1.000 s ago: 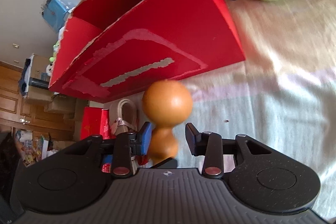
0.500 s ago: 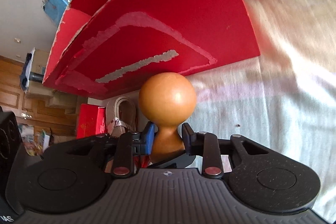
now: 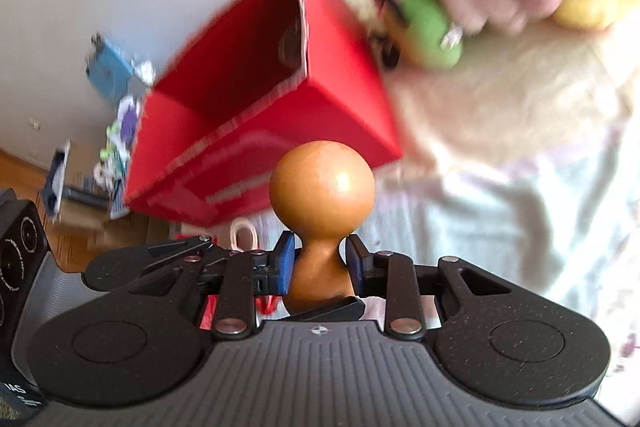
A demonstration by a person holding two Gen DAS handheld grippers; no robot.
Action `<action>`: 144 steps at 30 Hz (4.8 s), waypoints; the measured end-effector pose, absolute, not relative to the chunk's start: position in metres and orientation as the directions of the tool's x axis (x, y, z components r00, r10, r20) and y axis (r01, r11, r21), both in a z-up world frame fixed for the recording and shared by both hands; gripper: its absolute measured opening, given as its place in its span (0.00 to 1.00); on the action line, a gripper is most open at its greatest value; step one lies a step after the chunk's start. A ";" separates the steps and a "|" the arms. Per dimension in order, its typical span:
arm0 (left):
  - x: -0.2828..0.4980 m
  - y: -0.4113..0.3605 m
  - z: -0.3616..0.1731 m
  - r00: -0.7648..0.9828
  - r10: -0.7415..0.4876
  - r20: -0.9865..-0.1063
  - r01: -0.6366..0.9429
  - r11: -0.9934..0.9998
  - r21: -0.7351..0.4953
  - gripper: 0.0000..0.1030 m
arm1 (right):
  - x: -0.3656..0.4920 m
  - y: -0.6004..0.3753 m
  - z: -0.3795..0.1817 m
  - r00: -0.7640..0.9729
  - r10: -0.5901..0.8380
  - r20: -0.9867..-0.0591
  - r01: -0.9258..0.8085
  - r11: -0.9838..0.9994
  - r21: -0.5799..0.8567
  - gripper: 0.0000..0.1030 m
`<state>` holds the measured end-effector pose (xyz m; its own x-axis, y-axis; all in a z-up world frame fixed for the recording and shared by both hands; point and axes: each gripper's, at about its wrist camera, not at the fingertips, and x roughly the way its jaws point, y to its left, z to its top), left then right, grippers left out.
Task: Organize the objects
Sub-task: 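Carry the wooden toy into the red box and lower it, then open the right gripper to release the gourd toy in the box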
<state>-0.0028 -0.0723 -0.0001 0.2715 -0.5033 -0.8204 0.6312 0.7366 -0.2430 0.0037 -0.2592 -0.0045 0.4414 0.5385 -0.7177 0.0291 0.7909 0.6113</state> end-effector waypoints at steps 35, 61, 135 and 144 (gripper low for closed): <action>0.169 0.039 0.020 0.369 -0.497 -0.785 0.394 0.849 -0.353 0.34 | 0.181 -0.130 0.010 0.398 0.520 -0.755 -0.225 0.854 0.469 0.30; 0.187 0.029 -0.023 0.269 -0.259 -0.928 0.276 0.943 -0.184 0.75 | 0.195 -0.121 -0.037 0.236 0.392 -0.889 -0.068 0.920 0.387 0.29; 0.113 0.019 0.039 0.584 0.083 -0.807 0.103 0.979 0.175 0.82 | 0.100 -0.128 0.038 0.688 0.286 -0.668 -0.076 0.942 0.326 0.47; 0.083 0.027 0.055 0.580 0.086 -0.810 0.058 0.988 0.146 0.88 | 0.073 -0.130 0.051 0.719 0.286 -0.633 -0.123 0.949 0.290 0.51</action>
<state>0.0831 0.0269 0.0551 0.5798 0.0861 -0.8102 0.0576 0.9876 0.1462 0.0731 -0.1303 0.0514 0.7190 0.2865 -0.6332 -0.1226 0.9491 0.2902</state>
